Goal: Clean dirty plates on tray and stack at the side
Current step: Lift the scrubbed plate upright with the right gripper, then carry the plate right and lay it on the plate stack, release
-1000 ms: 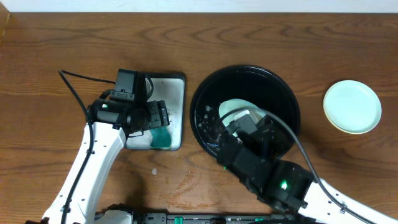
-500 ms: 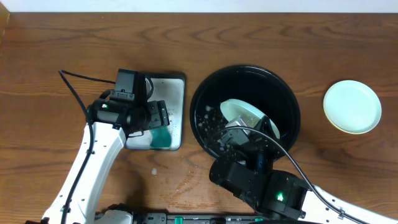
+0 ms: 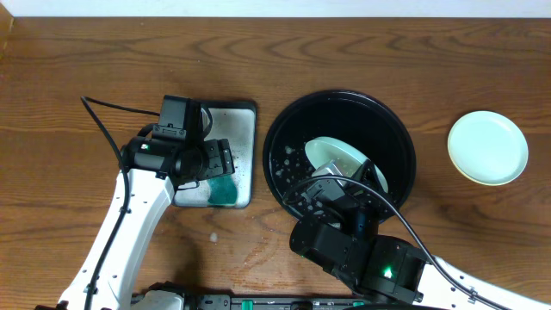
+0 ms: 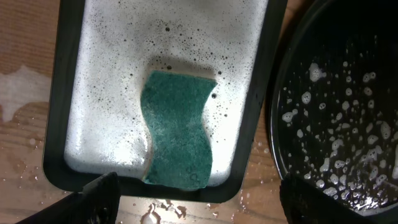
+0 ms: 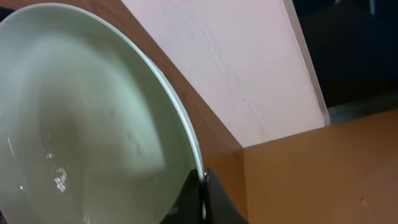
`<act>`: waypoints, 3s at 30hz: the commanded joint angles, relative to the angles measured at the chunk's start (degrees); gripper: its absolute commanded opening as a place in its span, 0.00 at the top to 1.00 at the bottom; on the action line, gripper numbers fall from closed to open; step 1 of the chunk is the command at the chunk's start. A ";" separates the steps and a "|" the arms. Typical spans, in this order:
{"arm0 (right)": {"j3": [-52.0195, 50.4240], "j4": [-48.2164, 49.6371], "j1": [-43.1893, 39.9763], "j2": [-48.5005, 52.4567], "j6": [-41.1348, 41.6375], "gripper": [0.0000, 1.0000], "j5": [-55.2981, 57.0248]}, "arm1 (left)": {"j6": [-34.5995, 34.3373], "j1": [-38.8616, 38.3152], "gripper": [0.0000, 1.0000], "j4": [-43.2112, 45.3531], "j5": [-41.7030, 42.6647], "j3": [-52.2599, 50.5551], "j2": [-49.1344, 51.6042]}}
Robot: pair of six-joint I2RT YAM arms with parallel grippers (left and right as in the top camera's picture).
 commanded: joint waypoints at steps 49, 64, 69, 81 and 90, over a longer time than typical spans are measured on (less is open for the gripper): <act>0.70 0.66 -12.20 -0.63 7.45 0.99 -11.52 | 0.17 0.15 0.17 -0.20 0.52 0.83 -0.15; 0.70 15.23 -82.66 3.45 21.44 0.99 -79.32 | 0.15 0.15 0.17 -0.20 0.52 0.83 -0.15; 0.70 16.79 -99.51 11.30 28.89 0.99 -81.90 | 0.15 0.15 0.17 -0.20 0.52 0.83 -0.15; 0.92 29.00 -111.23 24.46 20.20 0.45 -95.60 | 0.15 0.15 0.17 -0.20 0.52 0.83 -0.15; 2.71 28.20 -102.40 10.38 24.39 0.40 -120.04 | 0.15 0.15 0.17 -0.20 0.52 0.83 -0.15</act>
